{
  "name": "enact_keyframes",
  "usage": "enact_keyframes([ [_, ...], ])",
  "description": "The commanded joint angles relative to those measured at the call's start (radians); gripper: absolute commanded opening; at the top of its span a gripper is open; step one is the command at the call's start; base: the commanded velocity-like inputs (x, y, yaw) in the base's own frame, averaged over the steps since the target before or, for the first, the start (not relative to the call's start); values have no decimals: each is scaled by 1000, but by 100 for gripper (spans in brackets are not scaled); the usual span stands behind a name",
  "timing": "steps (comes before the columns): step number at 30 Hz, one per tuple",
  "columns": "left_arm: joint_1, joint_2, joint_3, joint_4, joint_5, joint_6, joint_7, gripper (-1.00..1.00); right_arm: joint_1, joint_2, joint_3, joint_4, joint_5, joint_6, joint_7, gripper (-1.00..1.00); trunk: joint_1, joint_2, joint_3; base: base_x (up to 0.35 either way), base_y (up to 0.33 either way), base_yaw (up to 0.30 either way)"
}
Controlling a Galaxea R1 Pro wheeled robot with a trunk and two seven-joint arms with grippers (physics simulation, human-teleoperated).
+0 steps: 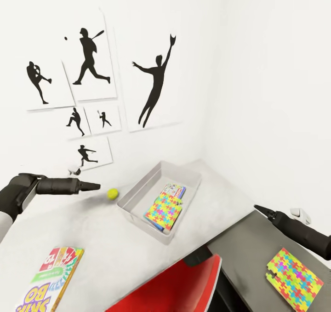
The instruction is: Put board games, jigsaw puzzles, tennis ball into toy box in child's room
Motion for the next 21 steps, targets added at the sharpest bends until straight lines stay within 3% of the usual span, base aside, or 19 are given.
enact_keyframes([
  [1,37,18,9,-3,38,10,-2,100,-1,0,-4,0,8,4,15,100,0,-1,0,-273,0,0],
  [6,157,60,31,-8,155,-9,-2,100,-1,0,-8,0,8,4,32,100,0,-1,8,-166,0,0],
  [11,220,83,38,-9,240,-45,-2,100,-1,0,-9,0,8,3,37,100,0,-1,16,-40,0,0],
  [15,235,88,40,-9,265,-54,-2,100,-1,1,-9,-1,7,3,38,100,0,-1,23,-9,0,7],
  [21,239,90,41,-9,273,-57,-2,100,-1,7,-9,-1,7,3,38,100,0,-1,32,-5,0,54],
])
